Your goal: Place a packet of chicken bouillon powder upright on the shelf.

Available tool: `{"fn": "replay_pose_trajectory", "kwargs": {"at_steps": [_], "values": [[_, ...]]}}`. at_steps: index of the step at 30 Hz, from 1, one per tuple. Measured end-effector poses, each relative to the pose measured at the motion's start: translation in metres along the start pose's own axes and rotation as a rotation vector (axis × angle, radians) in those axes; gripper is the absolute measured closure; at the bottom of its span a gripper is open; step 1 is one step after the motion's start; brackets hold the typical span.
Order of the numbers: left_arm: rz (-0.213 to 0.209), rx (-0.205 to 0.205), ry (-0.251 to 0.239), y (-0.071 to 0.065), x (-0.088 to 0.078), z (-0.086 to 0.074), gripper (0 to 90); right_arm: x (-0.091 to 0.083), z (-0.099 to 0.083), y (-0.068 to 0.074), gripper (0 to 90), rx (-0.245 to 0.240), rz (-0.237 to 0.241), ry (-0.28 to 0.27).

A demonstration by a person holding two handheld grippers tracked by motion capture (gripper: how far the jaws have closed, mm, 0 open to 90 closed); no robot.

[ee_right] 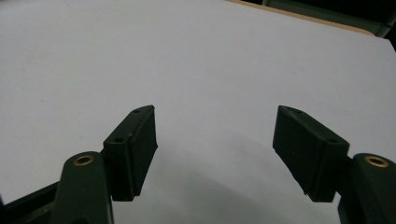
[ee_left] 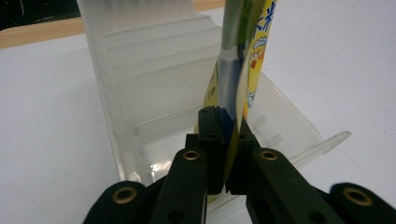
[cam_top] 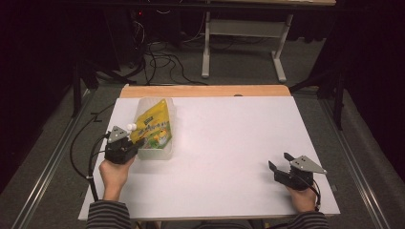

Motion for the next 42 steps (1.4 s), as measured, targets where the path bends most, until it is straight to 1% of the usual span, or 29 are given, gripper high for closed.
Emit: {"fn": "replay_pose_trajectory", "kwargs": {"at_steps": [4,5,8,10,13,16,17,19,20,21,22,23,24,26,27,29,34,36,37,39,41,42], "values": [[0.003,-0.004,0.003,0.002,0.0,-0.001,84.3,0.0,0.0,0.0,31.0,0.004,-0.002,-0.001],[0.012,-0.008,-0.005,0.003,-0.002,-0.001,83.9,0.0,0.0,0.0,31.0,0.003,-0.002,0.0],[0.015,-0.011,-0.014,0.005,-0.004,0.0,82.8,0.0,0.0,0.0,31.0,-0.002,-0.001,0.001],[0.015,-0.016,-0.015,0.006,-0.005,0.0,80.6,0.0,0.0,0.0,31.0,-0.001,-0.003,-0.001],[0.017,-0.011,-0.027,0.005,-0.007,0.0,79.3,0.0,0.0,0.0,31.0,0.001,-0.002,-0.002],[0.014,-0.02,-0.038,0.004,-0.01,0.0,74.1,0.0,0.0,0.0,31.0,0.001,-0.003,-0.002],[0.022,-0.029,-0.046,0.005,-0.013,0.001,74.0,0.0,0.0,0.0,30.9,0.0,-0.002,-0.001],[0.026,-0.029,-0.048,0.005,-0.014,0.0,72.4,0.0,0.0,0.0,31.0,-0.001,-0.002,-0.001],[0.033,-0.034,-0.049,0.006,-0.015,0.001,70.2,0.0,0.0,0.0,31.0,-0.002,-0.002,-0.002],[0.047,-0.034,-0.046,0.005,-0.017,0.001,70.2,0.0,0.0,0.0,31.0,-0.002,-0.002,-0.002],[0.061,-0.02,-0.045,0.004,-0.018,0.001,66.9,0.0,0.0,0.0,30.9,0.005,-0.002,-0.002],[0.068,-0.014,-0.045,0.003,-0.018,0.001,66.9,0.0,0.0,0.0,30.9,0.005,-0.002,-0.002],[0.08,-0.011,-0.04,0.003,-0.019,0.0,63.8,-0.001,0.0,0.0,30.9,0.003,-0.002,-0.005],[0.083,-0.015,-0.037,0.003,-0.02,-0.001,61.0,-0.001,0.0,0.0,30.9,0.006,-0.002,-0.008],[0.087,-0.02,-0.042,0.003,-0.021,-0.001,61.0,-0.001,0.0,0.0,30.9,0.006,-0.002,-0.008],[0.077,-0.03,-0.055,0.003,-0.023,-0.003,58.8,0.0,0.0,0.0,30.9,0.005,0.0,-0.006],[0.093,-0.03,-0.071,0.0,-0.03,-0.006,56.1,-0.001,0.0,0.0,30.9,0.006,0.001,-0.008],[0.093,-0.042,-0.084,-0.001,-0.034,-0.005,54.8,-0.001,0.0,0.0,30.9,0.003,0.001,-0.01],[0.093,-0.042,-0.084,-0.001,-0.034,-0.005,54.3,-0.001,0.0,0.0,30.9,0.004,0.001,-0.01],[0.094,-0.045,-0.103,-0.003,-0.039,-0.006,53.3,0.0,0.0,-0.001,30.9,0.005,0.001,-0.007],[0.097,-0.048,-0.108,-0.004,-0.041,-0.007,52.5,0.0,0.0,-0.001,30.9,-0.001,0.001,-0.007],[0.1,-0.05,-0.11,-0.004,-0.042,-0.008,51.5,0.0,0.0,-0.001,30.9,0.004,0.0,-0.007]]}}
Point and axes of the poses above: each handheld gripper's, and its own axes: x roughly forward along the jaws, z roughly out of its top, y roughly to its left, the point moved 1 cm from there along x, roughly forward along the jaws, and after that the axes turned 4 degrees about z, right-handed, at the moved point
